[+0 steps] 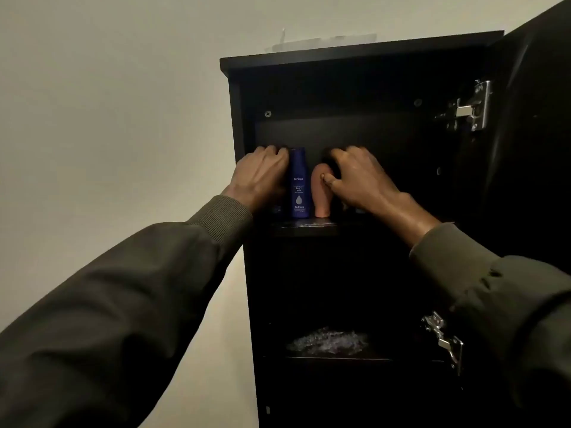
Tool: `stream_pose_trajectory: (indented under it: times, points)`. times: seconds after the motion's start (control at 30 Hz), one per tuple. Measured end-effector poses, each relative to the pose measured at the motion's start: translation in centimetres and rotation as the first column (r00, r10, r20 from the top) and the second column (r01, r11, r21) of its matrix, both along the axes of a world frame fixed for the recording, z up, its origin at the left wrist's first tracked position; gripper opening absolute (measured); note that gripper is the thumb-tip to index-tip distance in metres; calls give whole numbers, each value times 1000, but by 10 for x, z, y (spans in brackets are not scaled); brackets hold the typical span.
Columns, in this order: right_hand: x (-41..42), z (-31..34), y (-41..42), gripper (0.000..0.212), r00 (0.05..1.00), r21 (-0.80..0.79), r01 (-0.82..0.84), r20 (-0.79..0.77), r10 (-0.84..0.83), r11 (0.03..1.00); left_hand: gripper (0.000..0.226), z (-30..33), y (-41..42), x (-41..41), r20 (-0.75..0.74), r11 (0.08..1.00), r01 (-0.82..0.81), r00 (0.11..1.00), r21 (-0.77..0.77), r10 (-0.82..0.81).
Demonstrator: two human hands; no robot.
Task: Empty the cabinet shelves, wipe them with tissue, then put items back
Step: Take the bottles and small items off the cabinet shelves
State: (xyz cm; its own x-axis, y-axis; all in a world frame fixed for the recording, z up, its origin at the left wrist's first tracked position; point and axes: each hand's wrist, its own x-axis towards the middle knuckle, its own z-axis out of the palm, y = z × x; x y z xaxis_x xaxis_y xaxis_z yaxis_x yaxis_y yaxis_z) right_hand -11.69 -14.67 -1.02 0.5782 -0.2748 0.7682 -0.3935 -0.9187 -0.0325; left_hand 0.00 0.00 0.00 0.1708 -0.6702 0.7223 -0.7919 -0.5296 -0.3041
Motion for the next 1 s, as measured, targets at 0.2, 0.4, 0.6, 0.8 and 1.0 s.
stream_pose_trajectory:
  times: [0.2, 0.4, 0.6, 0.8, 1.0]
  points:
    - [7, -1, -6, 46, 1000, 23, -12, -21, 12, 1000, 42, 2, -2, -1, 19, 998, -17, 1000, -60, 18]
    - [9, -1, -11, 44, 999, 32, -27, -22, 28, 999, 42, 8, -4, -2, -33, 991, -19, 999, -132, 15]
    - [11, -1, -9, 37, 998, 73, -42, -33, 44, 996, 41, 14, -10, -4, -142, 992, -42, 989, -121, 24]
    - [11, -4, -5, 37, 997, 135, -76, 18, 74, 988, 38, 14, -11, -7, -216, 992, -29, 976, -127, 0]
    - [10, -6, 0, 43, 994, 224, -107, 57, 97, 969, 31, 11, -11, -11, -253, 981, 28, 964, -192, -77]
